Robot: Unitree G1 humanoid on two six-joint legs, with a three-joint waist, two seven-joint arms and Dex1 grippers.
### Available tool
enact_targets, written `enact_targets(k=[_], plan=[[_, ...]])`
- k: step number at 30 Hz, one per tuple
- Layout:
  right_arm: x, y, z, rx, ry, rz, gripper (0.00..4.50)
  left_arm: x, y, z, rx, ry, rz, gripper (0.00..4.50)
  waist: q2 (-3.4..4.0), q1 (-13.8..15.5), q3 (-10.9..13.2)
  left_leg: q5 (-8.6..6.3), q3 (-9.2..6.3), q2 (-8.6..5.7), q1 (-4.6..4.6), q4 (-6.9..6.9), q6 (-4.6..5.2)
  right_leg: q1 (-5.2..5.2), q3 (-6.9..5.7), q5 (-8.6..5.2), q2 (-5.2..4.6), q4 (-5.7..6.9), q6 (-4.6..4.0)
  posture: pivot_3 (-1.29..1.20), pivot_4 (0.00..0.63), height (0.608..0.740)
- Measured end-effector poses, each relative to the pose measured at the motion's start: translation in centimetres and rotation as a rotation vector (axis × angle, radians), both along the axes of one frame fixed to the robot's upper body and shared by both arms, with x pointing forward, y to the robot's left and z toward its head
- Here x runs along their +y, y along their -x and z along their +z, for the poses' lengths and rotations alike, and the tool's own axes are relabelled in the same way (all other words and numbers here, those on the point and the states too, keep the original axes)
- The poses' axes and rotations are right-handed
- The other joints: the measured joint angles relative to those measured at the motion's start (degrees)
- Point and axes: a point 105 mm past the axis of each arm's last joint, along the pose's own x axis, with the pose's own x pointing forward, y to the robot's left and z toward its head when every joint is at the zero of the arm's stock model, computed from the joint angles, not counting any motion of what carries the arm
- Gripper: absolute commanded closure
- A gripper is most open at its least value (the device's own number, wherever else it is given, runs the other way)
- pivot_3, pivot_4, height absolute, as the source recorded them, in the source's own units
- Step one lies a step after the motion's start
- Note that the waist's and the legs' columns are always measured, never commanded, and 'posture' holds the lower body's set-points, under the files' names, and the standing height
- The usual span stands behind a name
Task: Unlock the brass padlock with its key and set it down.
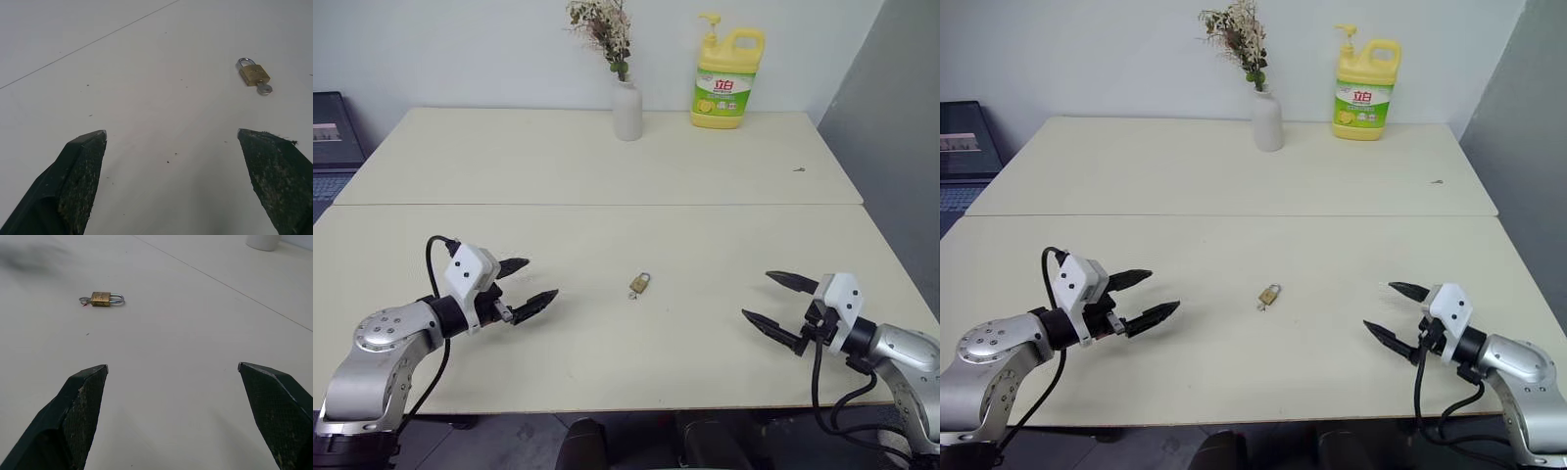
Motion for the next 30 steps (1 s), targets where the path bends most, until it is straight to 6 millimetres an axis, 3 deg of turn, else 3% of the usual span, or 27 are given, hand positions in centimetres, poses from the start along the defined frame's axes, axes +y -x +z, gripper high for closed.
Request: enact_targets(k=[23,30], plan=[[0.7,-0.1,-1.1,0.046,0.006,-0.007,0.03,-0.7,-0.1,-0.1,-0.034,-0.014,-0.024,0.00,-0.01,0.0,0.0,0.00,0.00,0.00,0.00,0.00,0.00,0.00,0.00,0.00,0.00,0.00,0.00,0.00,0.150,0.740],[1.4,-1.0,-0.4,0.046,0.018,0.019,0.03,-1.8,1.0,0.6,0.009,0.037,-0.183,0.00,0.00,0.0,0.0,0.00,0.01,0.00,0.01,0.01,0.00,-0.01,0.00,0.01,0.00,0.01,0.01,0.00,0.150,0.740]])
